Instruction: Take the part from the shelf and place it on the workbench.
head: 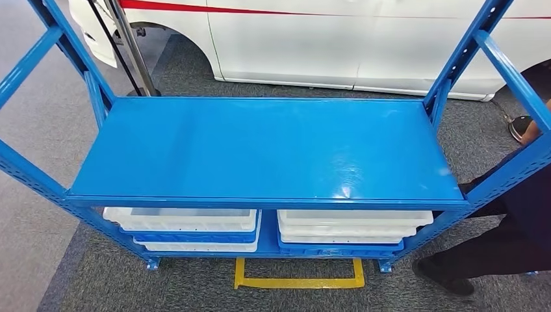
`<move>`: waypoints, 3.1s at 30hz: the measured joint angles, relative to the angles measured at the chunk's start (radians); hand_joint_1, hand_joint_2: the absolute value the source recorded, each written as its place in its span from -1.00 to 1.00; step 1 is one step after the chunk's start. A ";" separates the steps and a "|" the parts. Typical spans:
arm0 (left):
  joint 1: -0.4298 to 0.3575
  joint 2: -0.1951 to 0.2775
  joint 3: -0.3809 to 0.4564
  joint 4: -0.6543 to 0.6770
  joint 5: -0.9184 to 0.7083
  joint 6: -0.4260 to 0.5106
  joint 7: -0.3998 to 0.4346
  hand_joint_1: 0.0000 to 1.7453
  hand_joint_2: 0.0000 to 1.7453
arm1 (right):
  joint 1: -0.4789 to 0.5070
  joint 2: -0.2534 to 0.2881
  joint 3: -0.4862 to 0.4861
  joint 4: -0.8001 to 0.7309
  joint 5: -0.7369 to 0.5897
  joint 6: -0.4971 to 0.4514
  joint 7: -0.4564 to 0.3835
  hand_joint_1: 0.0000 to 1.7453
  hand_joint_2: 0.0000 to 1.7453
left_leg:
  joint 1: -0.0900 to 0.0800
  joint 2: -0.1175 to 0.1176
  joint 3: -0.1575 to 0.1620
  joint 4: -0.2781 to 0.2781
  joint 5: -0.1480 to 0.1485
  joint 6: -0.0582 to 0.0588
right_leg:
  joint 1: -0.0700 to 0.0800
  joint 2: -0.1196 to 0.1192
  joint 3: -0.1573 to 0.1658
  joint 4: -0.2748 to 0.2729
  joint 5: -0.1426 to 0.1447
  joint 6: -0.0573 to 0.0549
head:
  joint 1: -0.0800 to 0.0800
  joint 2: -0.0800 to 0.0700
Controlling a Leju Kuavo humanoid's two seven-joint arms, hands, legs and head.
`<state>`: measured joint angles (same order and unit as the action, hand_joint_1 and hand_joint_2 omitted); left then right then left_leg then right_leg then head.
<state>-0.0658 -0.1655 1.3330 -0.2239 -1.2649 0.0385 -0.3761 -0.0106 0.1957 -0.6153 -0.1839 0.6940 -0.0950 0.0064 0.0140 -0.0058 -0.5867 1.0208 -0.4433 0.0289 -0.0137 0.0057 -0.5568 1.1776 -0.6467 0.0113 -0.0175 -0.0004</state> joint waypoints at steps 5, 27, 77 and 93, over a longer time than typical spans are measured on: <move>-0.001 0.000 0.000 0.000 0.002 0.001 0.005 -1.00 -1.00 | 0.000 0.000 0.000 0.000 0.002 0.003 -0.004 -1.00 -1.00 | -0.005 -0.003 0.007 0.002 -0.008 0.004 | 0.000 0.000 -0.041 0.036 0.060 0.001 | 0.000 0.000; -0.006 0.000 0.000 0.000 0.000 0.015 0.009 -1.00 -1.00 | -0.006 0.006 -0.002 0.000 0.020 0.006 -0.006 -1.00 -1.00 | 0.001 0.000 0.094 -0.019 -0.069 -0.026 | -0.002 -0.017 -0.031 -0.136 0.190 -0.003 | 0.000 0.000; 0.012 0.012 -0.074 -0.006 0.110 0.038 0.087 -1.00 1.00 | 0.000 0.001 -0.022 -0.009 0.027 -0.047 0.042 -1.00 1.00 | -0.014 0.006 0.073 -0.030 -0.033 -0.019 | 0.001 -0.018 0.051 -0.185 0.153 -0.015 | -0.001 0.000; 0.073 0.057 -0.453 -0.048 0.479 0.015 0.180 -1.00 1.00 | 0.044 -0.060 0.153 -0.067 -0.201 -0.003 0.033 -1.00 1.00 | -0.011 0.006 0.073 -0.030 -0.033 -0.020 | 0.005 -0.018 0.049 -0.180 0.151 -0.013 | -0.001 0.000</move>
<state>0.0074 -0.1089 0.8804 -0.2721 -0.7861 0.0540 -0.1964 0.0337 0.1358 -0.4621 -0.2510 0.4935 -0.0979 0.0393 0.0027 0.0000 -0.5138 0.9905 -0.4763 0.0086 -0.0087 -0.0121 -0.5081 0.9979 -0.4958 -0.0021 -0.0183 -0.0003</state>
